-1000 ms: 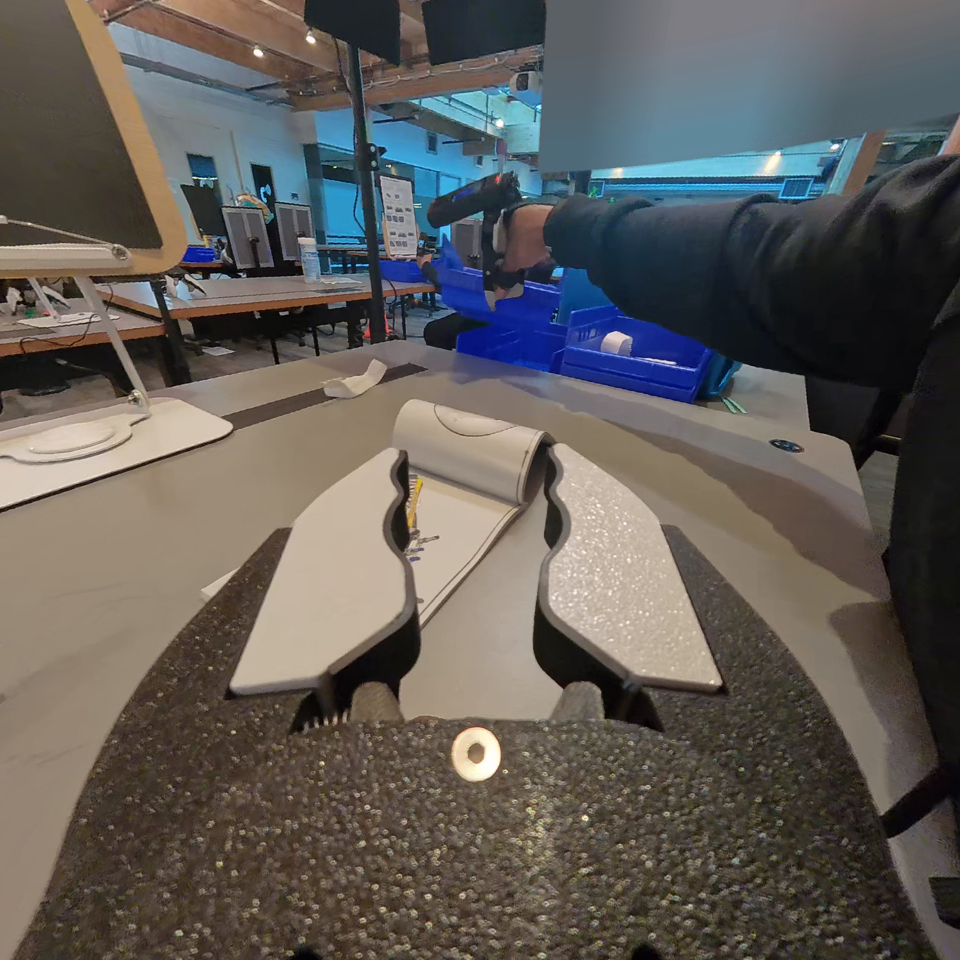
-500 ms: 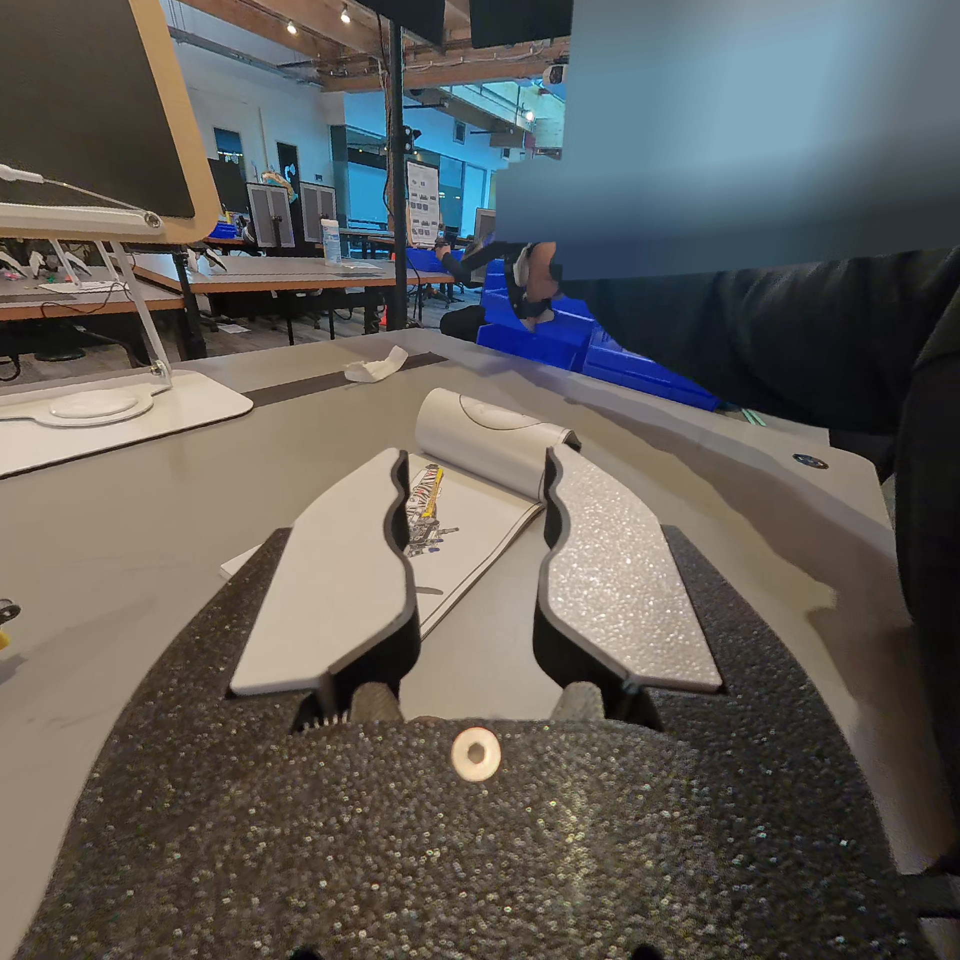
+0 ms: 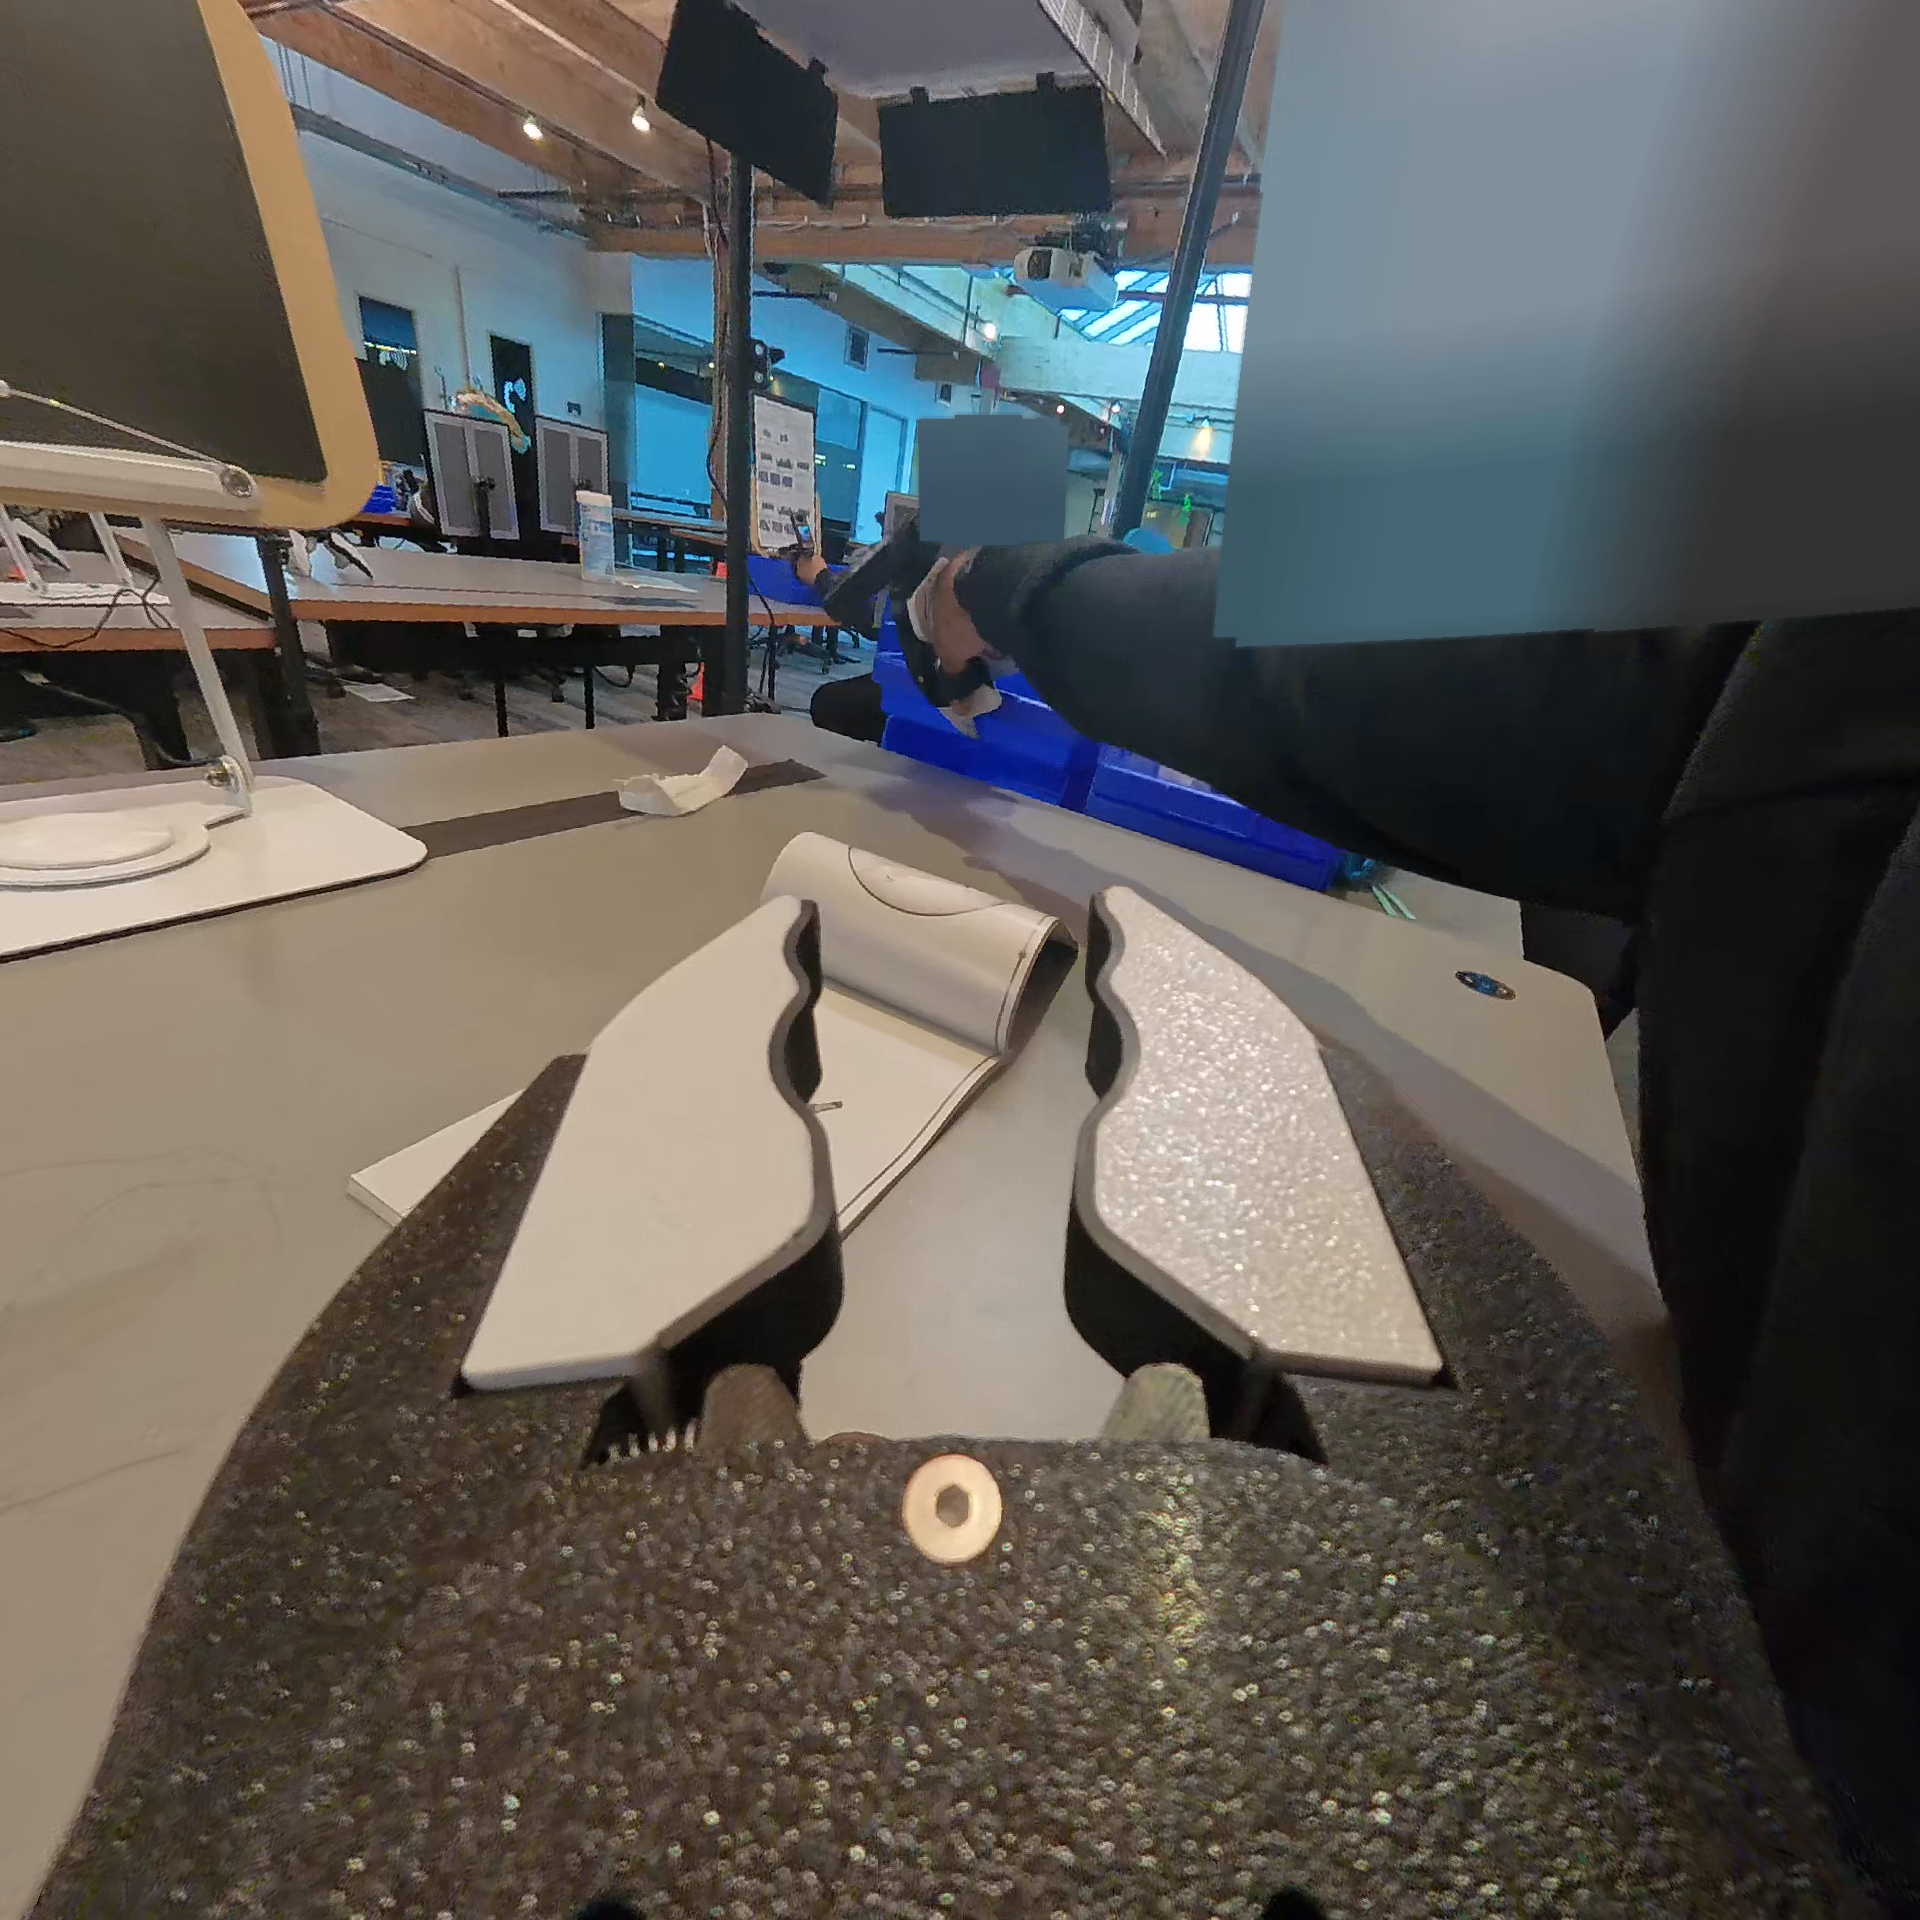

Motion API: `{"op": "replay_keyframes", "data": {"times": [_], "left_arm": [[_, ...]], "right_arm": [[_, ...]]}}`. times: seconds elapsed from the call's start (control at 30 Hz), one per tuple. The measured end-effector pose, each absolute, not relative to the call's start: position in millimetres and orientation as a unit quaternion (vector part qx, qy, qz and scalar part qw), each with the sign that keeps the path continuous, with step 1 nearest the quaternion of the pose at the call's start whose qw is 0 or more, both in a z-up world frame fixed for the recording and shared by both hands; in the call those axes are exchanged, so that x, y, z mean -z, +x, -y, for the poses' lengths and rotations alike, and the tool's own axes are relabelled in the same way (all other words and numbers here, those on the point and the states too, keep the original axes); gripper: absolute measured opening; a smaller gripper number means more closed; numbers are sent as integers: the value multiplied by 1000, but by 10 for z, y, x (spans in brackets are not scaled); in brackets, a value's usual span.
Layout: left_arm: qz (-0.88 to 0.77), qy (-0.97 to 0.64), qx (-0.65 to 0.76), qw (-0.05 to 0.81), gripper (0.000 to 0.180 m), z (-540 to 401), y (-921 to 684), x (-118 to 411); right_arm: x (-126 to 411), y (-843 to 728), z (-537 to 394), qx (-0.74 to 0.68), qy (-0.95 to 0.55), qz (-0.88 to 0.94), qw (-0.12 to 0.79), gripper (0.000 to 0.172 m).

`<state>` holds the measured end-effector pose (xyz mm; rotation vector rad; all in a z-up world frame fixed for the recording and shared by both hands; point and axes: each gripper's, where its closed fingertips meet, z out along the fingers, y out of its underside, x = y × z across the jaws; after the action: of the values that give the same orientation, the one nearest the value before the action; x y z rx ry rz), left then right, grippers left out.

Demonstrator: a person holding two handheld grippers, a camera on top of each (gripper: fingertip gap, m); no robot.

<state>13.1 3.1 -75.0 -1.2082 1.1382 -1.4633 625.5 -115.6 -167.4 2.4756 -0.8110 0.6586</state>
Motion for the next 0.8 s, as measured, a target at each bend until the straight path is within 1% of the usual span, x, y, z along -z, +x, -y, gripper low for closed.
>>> {"op": "replay_keyframes", "data": {"times": [0.2,0.33,0.4,0.47,0.57,0.63,0.7,0.73,0.77,0.8], "left_arm": [[-435,-497,619,425,50,-81,77,714],[-436,-504,622,411,49,-83,79,761],[-437,-504,622,409,49,-73,87,766],[-440,-505,619,412,49,-74,98,774],[-441,-509,607,422,49,-117,105,792],[-435,-510,607,428,49,-156,96,780],[-429,-511,611,427,49,-181,87,770],[-426,-511,614,424,49,-185,83,765],[-425,-511,617,422,49,-181,83,761],[-425,-510,620,419,49,-167,85,757]], "right_arm": [[1726,6432,1473,-239,873,336,259,30],[1799,6512,1490,-234,874,340,259,30],[1860,6561,1348,-227,882,344,230,30],[1989,6593,1128,-196,896,361,169,29],[2075,6766,957,-230,904,339,120,29],[2126,6796,914,-246,909,321,107,31],[2126,6761,938,-257,912,297,119,44],[2073,6746,943,-270,913,281,119,54],[1996,6712,923,-280,917,261,108,59],[1892,6658,898,-290,922,243,87,60]]}}
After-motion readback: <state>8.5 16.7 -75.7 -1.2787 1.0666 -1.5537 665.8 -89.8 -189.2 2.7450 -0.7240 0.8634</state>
